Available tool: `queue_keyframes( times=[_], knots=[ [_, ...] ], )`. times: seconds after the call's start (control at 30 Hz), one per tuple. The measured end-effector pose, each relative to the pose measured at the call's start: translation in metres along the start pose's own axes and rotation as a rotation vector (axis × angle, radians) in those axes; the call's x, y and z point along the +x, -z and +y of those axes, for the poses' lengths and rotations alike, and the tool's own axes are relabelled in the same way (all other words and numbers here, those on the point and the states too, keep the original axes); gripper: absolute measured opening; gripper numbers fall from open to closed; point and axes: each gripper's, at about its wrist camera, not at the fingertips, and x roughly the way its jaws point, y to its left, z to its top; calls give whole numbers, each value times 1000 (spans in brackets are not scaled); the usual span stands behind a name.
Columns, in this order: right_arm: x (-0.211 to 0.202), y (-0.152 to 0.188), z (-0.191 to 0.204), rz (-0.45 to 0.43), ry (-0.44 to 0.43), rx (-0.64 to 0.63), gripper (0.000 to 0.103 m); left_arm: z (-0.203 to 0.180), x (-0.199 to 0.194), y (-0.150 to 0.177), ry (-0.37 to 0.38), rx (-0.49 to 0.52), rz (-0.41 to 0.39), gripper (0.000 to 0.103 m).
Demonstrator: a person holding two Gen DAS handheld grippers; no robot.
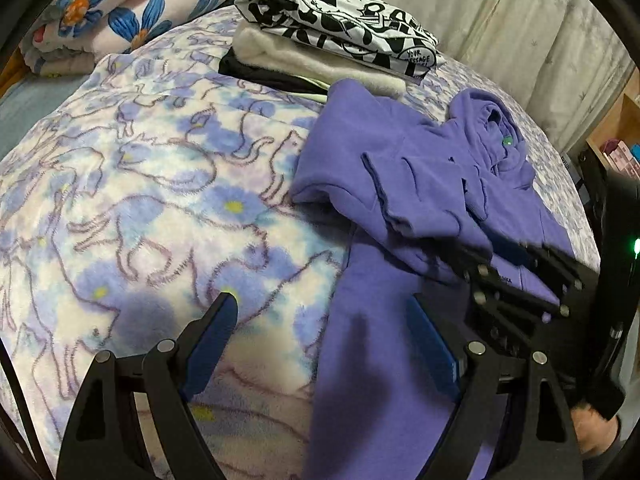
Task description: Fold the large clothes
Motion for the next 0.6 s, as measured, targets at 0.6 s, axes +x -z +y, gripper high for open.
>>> queue_keyframes(
  times=[0.6],
  knots=[
    [-89,55,-224,-256,-48,884,32,-26,-5,3,22,56,-16,85]
  ],
)
